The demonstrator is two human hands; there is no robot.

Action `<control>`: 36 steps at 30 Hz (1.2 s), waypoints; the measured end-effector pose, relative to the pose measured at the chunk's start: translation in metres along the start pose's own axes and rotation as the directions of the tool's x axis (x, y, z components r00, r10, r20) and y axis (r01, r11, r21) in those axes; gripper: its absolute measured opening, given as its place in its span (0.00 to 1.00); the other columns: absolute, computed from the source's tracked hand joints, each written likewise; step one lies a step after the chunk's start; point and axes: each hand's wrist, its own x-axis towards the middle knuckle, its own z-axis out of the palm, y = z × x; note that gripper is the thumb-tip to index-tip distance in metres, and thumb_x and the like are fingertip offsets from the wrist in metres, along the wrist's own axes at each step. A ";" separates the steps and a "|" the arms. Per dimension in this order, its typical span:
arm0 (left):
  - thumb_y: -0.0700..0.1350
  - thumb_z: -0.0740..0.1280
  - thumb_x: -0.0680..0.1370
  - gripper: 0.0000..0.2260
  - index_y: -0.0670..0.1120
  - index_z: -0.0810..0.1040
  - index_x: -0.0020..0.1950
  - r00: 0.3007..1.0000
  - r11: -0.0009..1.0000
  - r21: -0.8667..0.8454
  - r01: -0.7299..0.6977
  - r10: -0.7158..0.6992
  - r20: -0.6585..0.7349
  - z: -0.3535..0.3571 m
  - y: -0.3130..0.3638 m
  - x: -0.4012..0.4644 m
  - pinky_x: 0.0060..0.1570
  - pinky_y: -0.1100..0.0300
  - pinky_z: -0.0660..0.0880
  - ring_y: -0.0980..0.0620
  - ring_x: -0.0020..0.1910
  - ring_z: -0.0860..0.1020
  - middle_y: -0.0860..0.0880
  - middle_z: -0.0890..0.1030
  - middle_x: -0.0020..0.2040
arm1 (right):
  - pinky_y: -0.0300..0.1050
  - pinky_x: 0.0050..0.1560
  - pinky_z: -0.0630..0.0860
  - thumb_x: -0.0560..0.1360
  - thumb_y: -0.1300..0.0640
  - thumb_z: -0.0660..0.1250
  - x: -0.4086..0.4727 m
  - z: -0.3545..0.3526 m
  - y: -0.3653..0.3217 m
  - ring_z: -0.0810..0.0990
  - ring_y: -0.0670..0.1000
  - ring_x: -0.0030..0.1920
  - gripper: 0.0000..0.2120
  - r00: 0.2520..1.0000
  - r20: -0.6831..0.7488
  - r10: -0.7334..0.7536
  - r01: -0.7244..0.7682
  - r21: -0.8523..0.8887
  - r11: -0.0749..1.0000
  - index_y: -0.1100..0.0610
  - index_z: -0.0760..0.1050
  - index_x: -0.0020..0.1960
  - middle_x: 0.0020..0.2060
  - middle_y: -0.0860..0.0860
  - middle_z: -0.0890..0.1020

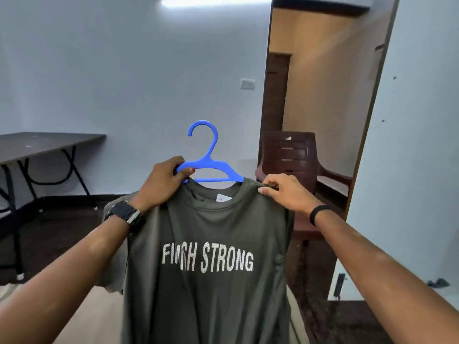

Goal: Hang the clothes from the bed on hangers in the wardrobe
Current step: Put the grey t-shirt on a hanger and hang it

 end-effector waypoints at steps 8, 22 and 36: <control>0.44 0.60 0.82 0.07 0.56 0.74 0.50 0.995 0.993 -0.087 -0.078 0.083 0.061 -0.043 0.039 0.044 0.41 0.74 0.66 0.64 0.41 0.74 0.57 0.78 0.44 | 0.49 0.48 0.74 0.77 0.52 0.66 -0.005 -0.087 -0.034 0.79 0.51 0.44 0.08 0.916 -0.373 -0.150 0.120 -0.105 0.987 0.56 0.79 0.45 0.42 0.49 0.82; 0.45 0.64 0.80 0.07 0.45 0.79 0.53 0.964 0.961 0.108 -0.253 0.260 -0.059 -0.058 0.123 0.074 0.42 0.63 0.64 0.50 0.45 0.74 0.51 0.78 0.43 | 0.46 0.43 0.73 0.75 0.51 0.69 -0.043 -0.160 -0.047 0.77 0.49 0.41 0.07 0.746 -0.644 -0.168 0.057 -0.189 0.980 0.55 0.79 0.45 0.39 0.47 0.81; 0.50 0.63 0.80 0.08 0.47 0.78 0.51 0.971 0.973 0.187 -0.132 0.165 -0.172 -0.036 0.186 0.115 0.40 0.56 0.65 0.44 0.44 0.75 0.46 0.79 0.44 | 0.38 0.44 0.73 0.73 0.56 0.73 -0.097 -0.266 -0.024 0.80 0.50 0.46 0.09 0.967 -0.222 0.123 -0.109 0.075 0.991 0.59 0.78 0.50 0.44 0.52 0.83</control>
